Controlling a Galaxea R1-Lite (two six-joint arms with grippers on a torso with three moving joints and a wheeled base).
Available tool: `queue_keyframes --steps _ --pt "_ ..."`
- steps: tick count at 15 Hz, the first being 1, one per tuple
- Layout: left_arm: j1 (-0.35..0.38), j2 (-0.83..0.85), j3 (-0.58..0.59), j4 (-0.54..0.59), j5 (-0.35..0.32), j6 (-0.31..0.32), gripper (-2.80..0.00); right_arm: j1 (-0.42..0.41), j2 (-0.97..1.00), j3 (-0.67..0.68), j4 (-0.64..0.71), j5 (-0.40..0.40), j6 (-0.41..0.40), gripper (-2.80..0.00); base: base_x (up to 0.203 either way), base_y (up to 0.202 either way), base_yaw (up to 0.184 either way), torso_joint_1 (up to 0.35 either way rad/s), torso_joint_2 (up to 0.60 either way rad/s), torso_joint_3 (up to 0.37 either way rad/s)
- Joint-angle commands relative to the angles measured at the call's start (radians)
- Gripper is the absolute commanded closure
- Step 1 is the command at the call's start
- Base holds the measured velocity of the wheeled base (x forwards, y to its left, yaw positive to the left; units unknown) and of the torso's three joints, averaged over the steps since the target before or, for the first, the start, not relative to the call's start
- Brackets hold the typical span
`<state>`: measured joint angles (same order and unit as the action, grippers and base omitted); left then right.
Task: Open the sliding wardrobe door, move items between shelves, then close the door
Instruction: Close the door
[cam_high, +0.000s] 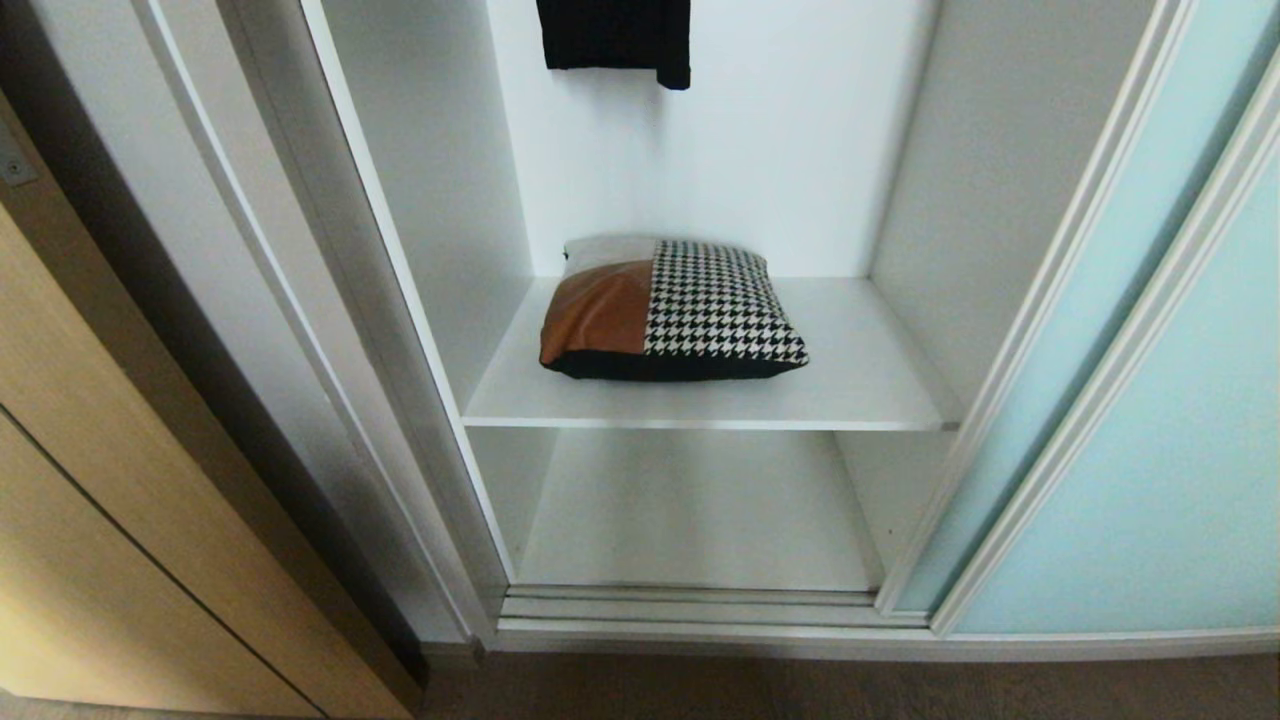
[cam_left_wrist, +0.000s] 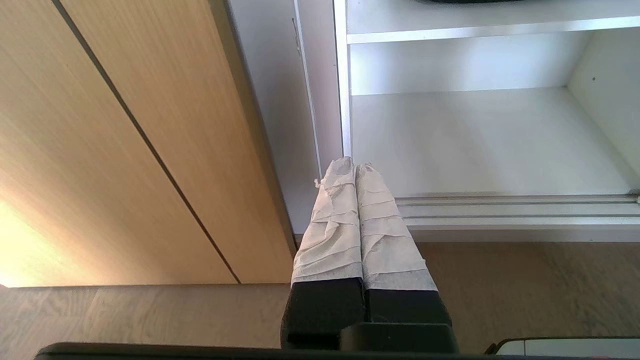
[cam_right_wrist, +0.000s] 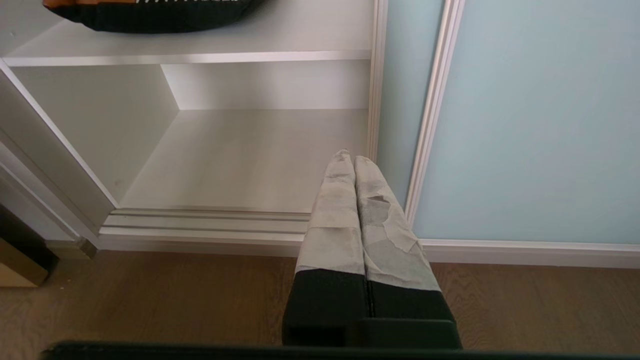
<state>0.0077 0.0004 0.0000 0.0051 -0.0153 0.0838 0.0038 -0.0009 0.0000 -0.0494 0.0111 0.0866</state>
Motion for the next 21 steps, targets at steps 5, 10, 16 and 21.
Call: queue_keyframes --steps 5,10,16,21 --pt "0.000 -0.002 0.002 -0.001 0.000 0.001 0.00 0.001 0.033 -0.212 0.090 -0.045 -0.041 0.00 0.000 0.000 0.000 0.000 0.00 0.000" --pt "0.000 -0.002 0.002 -0.001 0.000 0.001 0.00 -0.002 0.266 -0.669 0.312 -0.133 -0.049 0.00 0.000 0.000 0.000 0.000 0.00 0.000" --pt "0.000 -0.002 0.001 -0.001 0.000 0.001 0.00 0.027 0.595 -1.031 0.344 -0.391 -0.046 0.00 0.000 0.000 0.000 0.000 0.00 0.000" --pt "0.000 -0.002 0.002 -0.001 0.000 0.001 0.00 -0.185 0.898 -1.251 0.412 -0.216 -0.050 0.00 0.000 0.000 0.000 0.000 0.00 0.000"
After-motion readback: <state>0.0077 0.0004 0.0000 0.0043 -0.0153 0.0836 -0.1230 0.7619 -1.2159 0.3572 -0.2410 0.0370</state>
